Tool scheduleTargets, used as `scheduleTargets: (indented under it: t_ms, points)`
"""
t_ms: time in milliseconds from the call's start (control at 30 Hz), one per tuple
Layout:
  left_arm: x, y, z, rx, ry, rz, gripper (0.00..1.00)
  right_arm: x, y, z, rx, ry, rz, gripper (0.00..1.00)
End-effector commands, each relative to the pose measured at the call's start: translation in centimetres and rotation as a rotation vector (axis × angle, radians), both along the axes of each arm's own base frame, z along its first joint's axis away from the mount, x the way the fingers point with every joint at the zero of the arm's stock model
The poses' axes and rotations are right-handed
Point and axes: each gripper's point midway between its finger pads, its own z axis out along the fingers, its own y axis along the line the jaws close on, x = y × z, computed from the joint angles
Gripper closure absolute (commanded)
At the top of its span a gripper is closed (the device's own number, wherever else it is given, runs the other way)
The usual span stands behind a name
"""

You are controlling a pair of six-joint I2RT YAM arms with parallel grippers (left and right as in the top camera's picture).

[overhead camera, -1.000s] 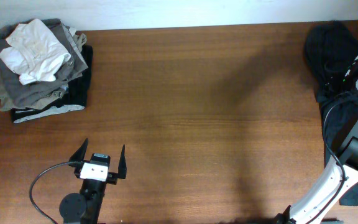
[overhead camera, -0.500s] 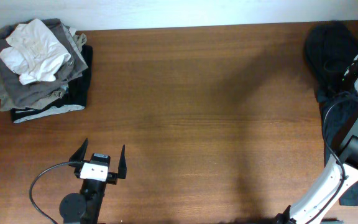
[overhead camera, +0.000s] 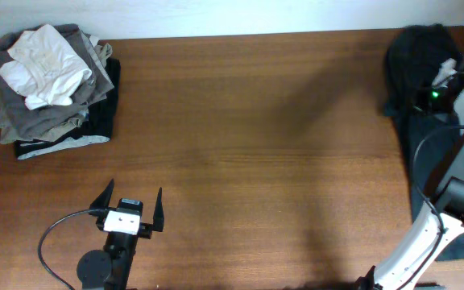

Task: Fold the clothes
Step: 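Drag the shirt with the right gripper to the table center and release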

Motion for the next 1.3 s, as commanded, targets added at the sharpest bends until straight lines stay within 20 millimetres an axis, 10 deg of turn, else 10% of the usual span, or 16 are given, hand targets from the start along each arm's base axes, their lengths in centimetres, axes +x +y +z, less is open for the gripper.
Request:
scheduleTargets:
  t_ms: [0, 300, 567, 633, 900, 1033, 1100, 1267]
  points:
    - [0.0, 0.2, -0.2, -0.009, 0.001, 0.010, 0.01, 3.2, 11.5, 4.7, 0.175, -0.114, 0.222, 0.96]
    - [0.0, 0.2, -0.2, -0.009, 0.001, 0.010, 0.01, -0.1, 38.2, 4.9, 0.288, -0.013, 0.649, 0.96]
    - [0.0, 0.2, -0.2, -0.009, 0.000, 0.010, 0.01, -9.1, 53.1, 4.6, 0.294, 0.069, 0.935, 0.96]
    - [0.0, 0.2, -0.2, -0.009, 0.000, 0.010, 0.01, -10.1, 54.2, 4.4, 0.272, 0.079, 0.959, 0.67]
    - [0.0, 0.2, -0.2, -0.009, 0.000, 0.010, 0.01, -11.1, 50.0, 6.9, 0.160, 0.215, 0.876, 0.43]
    - [0.0, 0.2, -0.2, -0.009, 0.001, 0.010, 0.01, -9.2, 45.1, 12.4, -0.087, 0.120, 0.759, 0.30]
    - [0.0, 0.2, -0.2, -0.009, 0.001, 0.010, 0.01, -8.7, 43.3, 16.1, -0.138, 0.036, 0.716, 0.04]
    - [0.0, 0.2, -0.2, -0.009, 0.000, 0.010, 0.01, -9.8, 39.1, 21.6, -0.138, -0.046, 0.635, 0.01]
